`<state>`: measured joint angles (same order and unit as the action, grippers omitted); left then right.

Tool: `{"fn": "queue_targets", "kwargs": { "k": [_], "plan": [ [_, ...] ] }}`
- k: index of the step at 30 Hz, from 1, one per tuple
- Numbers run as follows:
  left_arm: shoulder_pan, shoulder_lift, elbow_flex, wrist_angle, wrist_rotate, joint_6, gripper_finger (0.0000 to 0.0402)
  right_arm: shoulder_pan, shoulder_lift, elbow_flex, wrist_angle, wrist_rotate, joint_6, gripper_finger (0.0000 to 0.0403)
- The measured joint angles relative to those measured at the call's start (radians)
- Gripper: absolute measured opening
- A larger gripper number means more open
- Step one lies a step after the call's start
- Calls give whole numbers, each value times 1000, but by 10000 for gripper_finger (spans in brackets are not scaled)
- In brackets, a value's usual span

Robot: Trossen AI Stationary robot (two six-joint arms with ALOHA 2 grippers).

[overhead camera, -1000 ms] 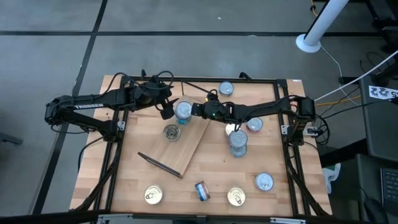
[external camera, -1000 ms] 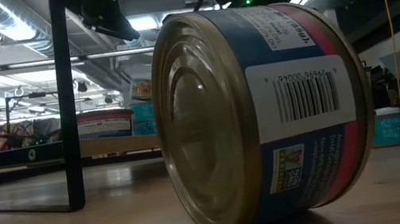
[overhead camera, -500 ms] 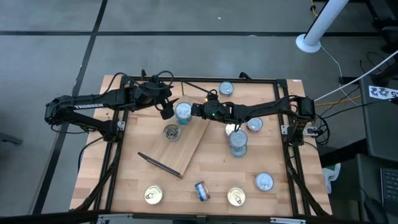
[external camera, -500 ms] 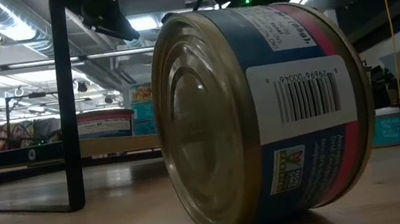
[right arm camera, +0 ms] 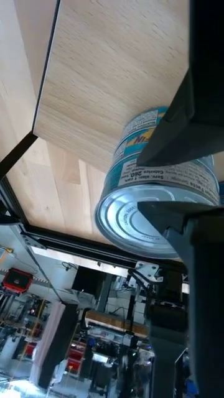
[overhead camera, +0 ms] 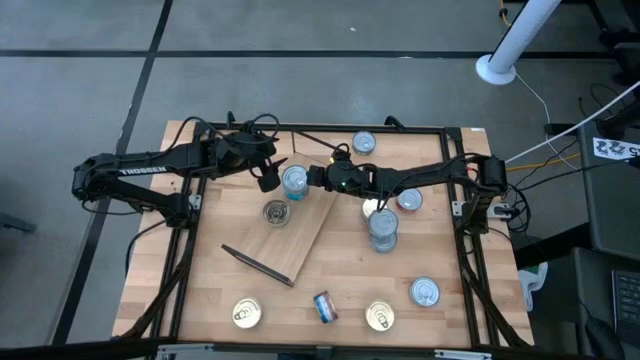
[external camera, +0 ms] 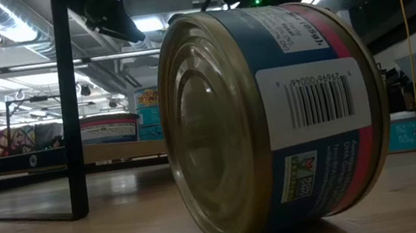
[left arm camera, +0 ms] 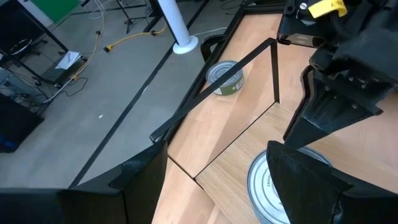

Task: Stack canned seafood by type on shelf
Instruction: Stack the light blue tuna can on top of the light blue tuna can on the shelf, then stack the blue tuna can on top of the blue tuna can on the shelf

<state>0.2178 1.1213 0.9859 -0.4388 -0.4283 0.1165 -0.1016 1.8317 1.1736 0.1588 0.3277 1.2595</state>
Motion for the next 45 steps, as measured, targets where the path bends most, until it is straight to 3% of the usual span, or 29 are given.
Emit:
{"fn": "queue_targets", "kwargs": {
  "k": [3,12,25,37,45],
  "plan": [
    [0,0,0,-16,0,-10,271,-5,0,0,-20,-7,-89,111],
    [0,0,0,-84,0,-38,271,-5,-10,1,-56,-5,-113,113],
    [-30,-9,0,-66,2,9,271,-4,-121,0,-114,101,-262,113],
    [-225,-41,0,-70,36,-21,271,-3,-321,0,-248,80,-563,113],
    [-363,-46,1,67,74,-39,271,13,-457,0,-417,101,-698,113]
  ]
}}
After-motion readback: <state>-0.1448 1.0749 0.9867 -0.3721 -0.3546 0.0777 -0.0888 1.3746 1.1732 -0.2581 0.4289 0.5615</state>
